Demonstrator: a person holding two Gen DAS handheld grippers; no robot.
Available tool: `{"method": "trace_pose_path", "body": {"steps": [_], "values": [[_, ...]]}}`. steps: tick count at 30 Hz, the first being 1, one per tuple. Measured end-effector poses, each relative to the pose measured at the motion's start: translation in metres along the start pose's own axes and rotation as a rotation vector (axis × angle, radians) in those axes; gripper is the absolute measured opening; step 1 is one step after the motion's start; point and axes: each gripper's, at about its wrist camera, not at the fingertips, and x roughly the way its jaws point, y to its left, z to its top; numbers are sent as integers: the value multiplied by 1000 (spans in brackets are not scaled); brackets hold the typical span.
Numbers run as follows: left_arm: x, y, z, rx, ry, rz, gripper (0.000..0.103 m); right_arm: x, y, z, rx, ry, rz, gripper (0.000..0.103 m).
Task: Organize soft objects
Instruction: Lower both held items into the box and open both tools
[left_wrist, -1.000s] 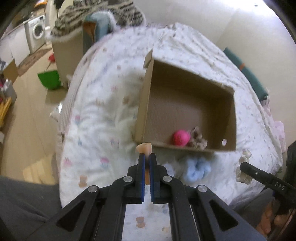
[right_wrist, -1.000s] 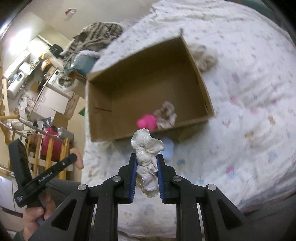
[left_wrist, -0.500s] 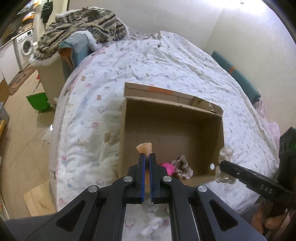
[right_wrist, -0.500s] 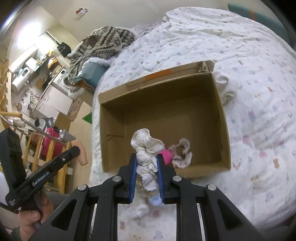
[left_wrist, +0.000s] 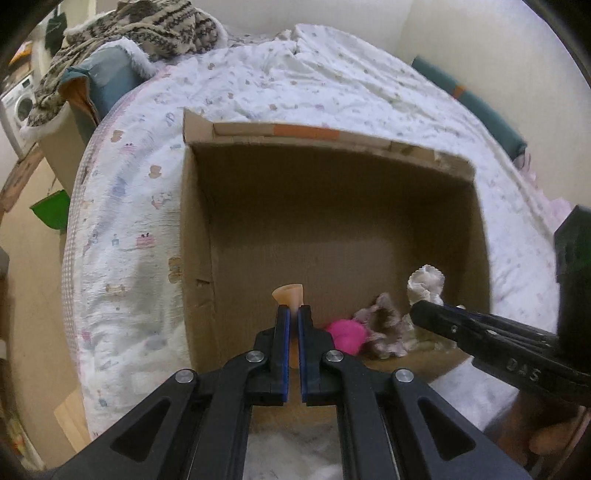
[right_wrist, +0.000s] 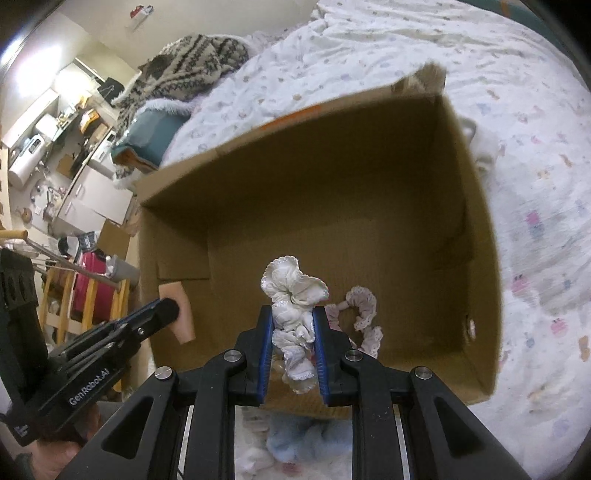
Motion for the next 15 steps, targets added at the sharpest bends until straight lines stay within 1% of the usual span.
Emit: {"method": "trace_pose_path", "body": {"steps": [1,3,6,8,10,15], "values": [[6,2,0,-15,19,-5,4,4,-1,-2,2,7,-2,22],[15,6,0,-54,47,-42,5,10,-4,-3,13,16,1,22],[20,0,-4,-36,43,-13,5,13,-6,-3,12,15,-4,22],[22,-2,-6,-40,52,-29,5,13,-7,-3,16,19,10,22],[26,-2,-8,-55,72,-55,5,16,-8,-1,10,20,-3,22],[31,-4,-11,-36,73,-15,5,23,-7,0,0,31,-35,22]]}}
